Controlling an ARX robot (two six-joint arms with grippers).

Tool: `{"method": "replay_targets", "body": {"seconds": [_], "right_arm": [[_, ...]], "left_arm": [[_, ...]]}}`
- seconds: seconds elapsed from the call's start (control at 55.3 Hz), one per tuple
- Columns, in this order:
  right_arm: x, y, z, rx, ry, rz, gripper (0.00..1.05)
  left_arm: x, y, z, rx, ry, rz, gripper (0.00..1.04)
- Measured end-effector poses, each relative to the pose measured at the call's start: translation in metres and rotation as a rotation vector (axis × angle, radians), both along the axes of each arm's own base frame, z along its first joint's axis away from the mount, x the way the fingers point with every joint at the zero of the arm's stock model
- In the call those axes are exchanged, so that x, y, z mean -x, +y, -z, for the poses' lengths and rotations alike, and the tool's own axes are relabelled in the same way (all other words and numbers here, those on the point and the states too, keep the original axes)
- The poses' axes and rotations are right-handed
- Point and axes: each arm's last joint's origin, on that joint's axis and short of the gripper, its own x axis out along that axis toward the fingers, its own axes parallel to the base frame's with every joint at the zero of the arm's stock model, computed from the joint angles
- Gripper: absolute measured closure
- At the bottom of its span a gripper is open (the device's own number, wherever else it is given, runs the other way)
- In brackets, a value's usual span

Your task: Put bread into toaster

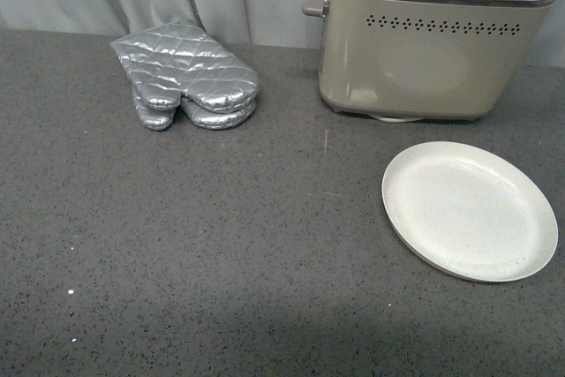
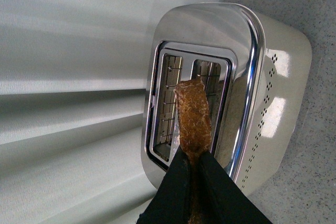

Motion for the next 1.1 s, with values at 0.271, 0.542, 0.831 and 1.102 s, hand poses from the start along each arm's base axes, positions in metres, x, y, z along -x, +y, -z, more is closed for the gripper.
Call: {"method": "replay_targets", "body": {"seconds": [0.271, 0.542, 0.831, 1.102], "right_arm": [[-0.013, -0.002, 0.006, 0.006, 0.034, 0.013, 1.04], [-0.014, -0.004, 0.001, 0.113, -0.018, -0.024, 0.7], [0.004, -0.004, -0.041, 0.459, -0.274, -0.201, 0.26], [0.078, -0.02, -0.007, 0.938, -0.35, -0.497, 0.1]], "left_arm": [[0.0, 0.0, 0.0, 0.0, 0.0, 0.0, 0.07], [0.0, 0.0, 0.0, 0.0, 0.0, 0.0, 0.07], [0.0, 0.0, 0.0, 0.0, 0.0, 0.0, 0.07], [0.0, 0.0, 0.0, 0.0, 0.0, 0.0, 0.07]]}}
